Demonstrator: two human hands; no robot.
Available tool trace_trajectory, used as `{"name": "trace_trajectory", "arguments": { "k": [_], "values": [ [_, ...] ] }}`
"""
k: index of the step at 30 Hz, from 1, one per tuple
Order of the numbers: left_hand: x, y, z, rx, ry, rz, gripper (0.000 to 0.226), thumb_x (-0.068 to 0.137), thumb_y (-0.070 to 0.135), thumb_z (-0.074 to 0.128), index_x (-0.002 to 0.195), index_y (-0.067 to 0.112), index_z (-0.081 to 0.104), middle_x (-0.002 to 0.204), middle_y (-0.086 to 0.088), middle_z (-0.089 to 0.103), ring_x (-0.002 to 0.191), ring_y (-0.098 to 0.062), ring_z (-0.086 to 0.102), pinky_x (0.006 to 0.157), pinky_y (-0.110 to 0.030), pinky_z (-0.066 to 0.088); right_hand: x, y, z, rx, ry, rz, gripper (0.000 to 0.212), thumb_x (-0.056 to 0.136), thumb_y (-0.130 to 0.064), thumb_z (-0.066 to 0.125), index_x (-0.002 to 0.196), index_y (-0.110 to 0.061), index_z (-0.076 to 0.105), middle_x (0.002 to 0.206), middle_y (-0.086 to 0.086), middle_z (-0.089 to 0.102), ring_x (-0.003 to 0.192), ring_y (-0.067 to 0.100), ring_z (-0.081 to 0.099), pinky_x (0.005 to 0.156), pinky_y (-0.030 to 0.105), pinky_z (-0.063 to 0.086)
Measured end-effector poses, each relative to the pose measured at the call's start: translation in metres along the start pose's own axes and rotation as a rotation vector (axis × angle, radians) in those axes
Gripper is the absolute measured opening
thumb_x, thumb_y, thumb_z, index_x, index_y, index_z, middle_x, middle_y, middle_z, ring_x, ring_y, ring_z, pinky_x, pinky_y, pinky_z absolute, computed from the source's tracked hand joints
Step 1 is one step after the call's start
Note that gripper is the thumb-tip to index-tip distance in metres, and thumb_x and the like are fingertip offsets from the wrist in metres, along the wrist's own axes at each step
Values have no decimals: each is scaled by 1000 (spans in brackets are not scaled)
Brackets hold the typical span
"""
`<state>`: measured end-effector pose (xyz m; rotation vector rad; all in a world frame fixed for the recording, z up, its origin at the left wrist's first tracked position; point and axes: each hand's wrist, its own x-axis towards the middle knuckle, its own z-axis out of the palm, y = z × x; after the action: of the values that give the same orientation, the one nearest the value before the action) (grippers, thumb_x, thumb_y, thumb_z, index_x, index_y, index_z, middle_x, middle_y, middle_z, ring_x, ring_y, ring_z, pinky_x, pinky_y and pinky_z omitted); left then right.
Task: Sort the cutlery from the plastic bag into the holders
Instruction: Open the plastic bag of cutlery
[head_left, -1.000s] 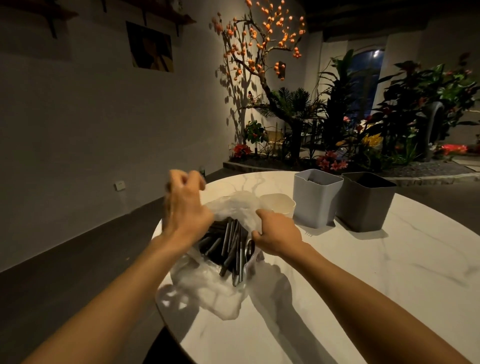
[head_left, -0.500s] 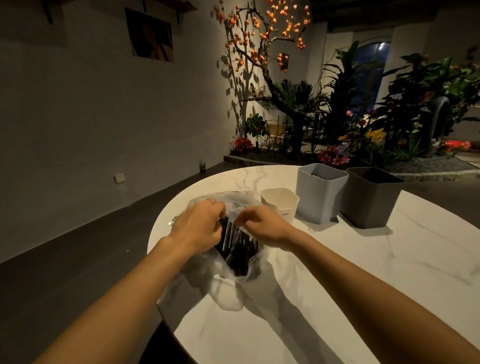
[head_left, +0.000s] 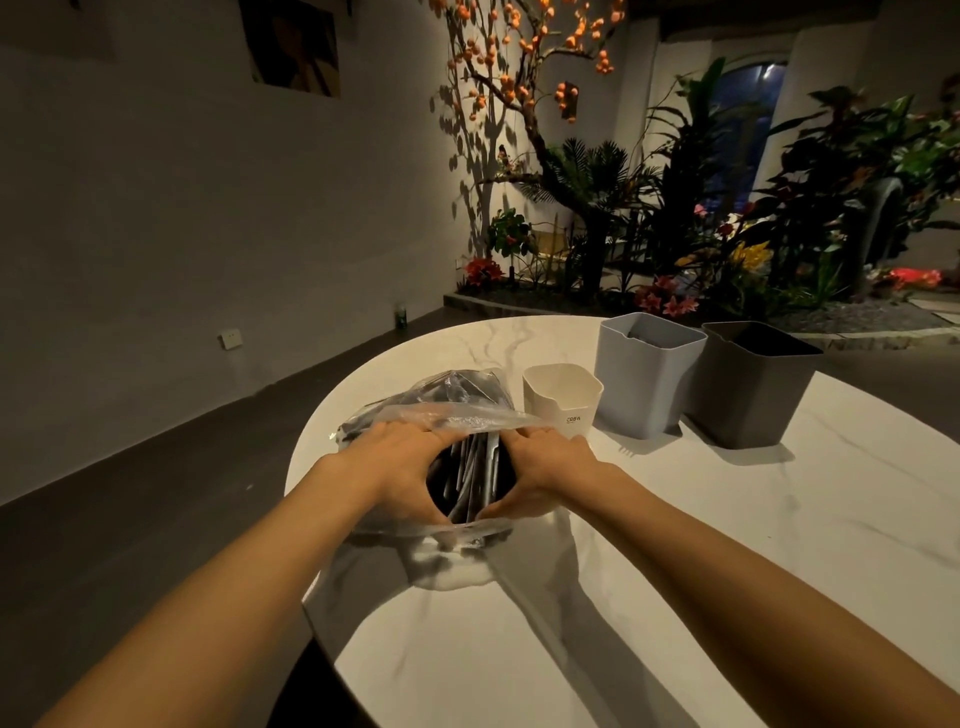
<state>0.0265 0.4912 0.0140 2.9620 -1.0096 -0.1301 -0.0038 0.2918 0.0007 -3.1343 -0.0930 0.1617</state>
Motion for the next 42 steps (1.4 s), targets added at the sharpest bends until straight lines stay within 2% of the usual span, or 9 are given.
{"name": "trace_trajectory", "arguments": {
  "k": [5, 10, 14, 17, 19, 23, 29, 35, 42],
  "values": [
    [-1, 1, 1, -4, 16, -15, 117, 49, 85, 73, 148, 51, 23, 145, 7, 49, 130, -24, 48, 113, -48, 41, -3, -7, -7, 64, 22, 43, 103, 58, -77, 78, 143, -28, 44, 138, 2, 48, 130, 25, 42, 105, 45, 39],
    [5, 4, -3, 29, 3, -8, 132, 56, 76, 81, 160, 36, 13, 166, 0, 20, 149, -30, 26, 123, -52, 23, -1, -15, -7, 304, 110, 85, 41, 85, -53, 72, 105, -19, 60, 103, 3, 65, 88, 16, 57, 64, 22, 43],
    [5, 7, -3, 2, -7, -46, 133, 60, 72, 82, 161, 26, 8, 165, -5, 24, 148, -32, 28, 123, -52, 23, 4, -24, 3, 440, 34, 196, 57, 83, -72, 62, 109, -21, 62, 96, 0, 65, 86, 17, 62, 77, 27, 53],
    [4, 12, -4, -28, 17, -53, 124, 65, 69, 81, 159, 25, 13, 156, -7, 38, 141, -31, 39, 119, -48, 30, 13, -35, 9, 381, 41, 348, 112, 48, -99, 51, 122, -16, 58, 108, 6, 61, 98, 24, 59, 87, 34, 53],
    [4, 15, -2, -45, 45, -53, 119, 68, 67, 80, 158, 24, 15, 151, -7, 43, 137, -31, 43, 117, -46, 32, 17, -38, 14, 374, 48, 436, 130, 44, -98, 55, 138, -9, 43, 124, 13, 50, 113, 31, 49, 95, 38, 45],
    [10, 17, 0, -26, 58, -46, 114, 66, 69, 80, 154, 24, 23, 139, -6, 53, 127, -30, 51, 112, -44, 39, 16, -40, 19, 353, 39, 491, 129, 60, -80, 73, 150, -5, 18, 144, 19, 33, 133, 36, 34, 110, 44, 35],
    [17, 12, 5, -37, 38, -30, 103, 63, 66, 82, 145, 27, 35, 130, -1, 58, 123, -27, 55, 107, -43, 43, 20, -28, 26, 376, 11, 495, 117, 61, -68, 81, 147, -9, 28, 138, 13, 42, 126, 32, 40, 105, 41, 42],
    [17, 17, 5, -22, 27, -41, 125, 67, 63, 84, 160, 21, 13, 152, -7, 43, 137, -31, 44, 118, -46, 33, 22, -26, 28, 394, -6, 493, 118, 53, -72, 82, 144, -12, 36, 127, 10, 46, 118, 30, 45, 99, 38, 44],
    [23, 13, 8, -49, 48, -36, 107, 60, 67, 84, 146, 25, 35, 141, -1, 53, 130, -27, 50, 113, -46, 38, 29, -32, 29, 470, 43, 510, 89, 61, -57, 82, 134, -17, 47, 124, 8, 52, 116, 30, 50, 100, 43, 48]
  ]
}}
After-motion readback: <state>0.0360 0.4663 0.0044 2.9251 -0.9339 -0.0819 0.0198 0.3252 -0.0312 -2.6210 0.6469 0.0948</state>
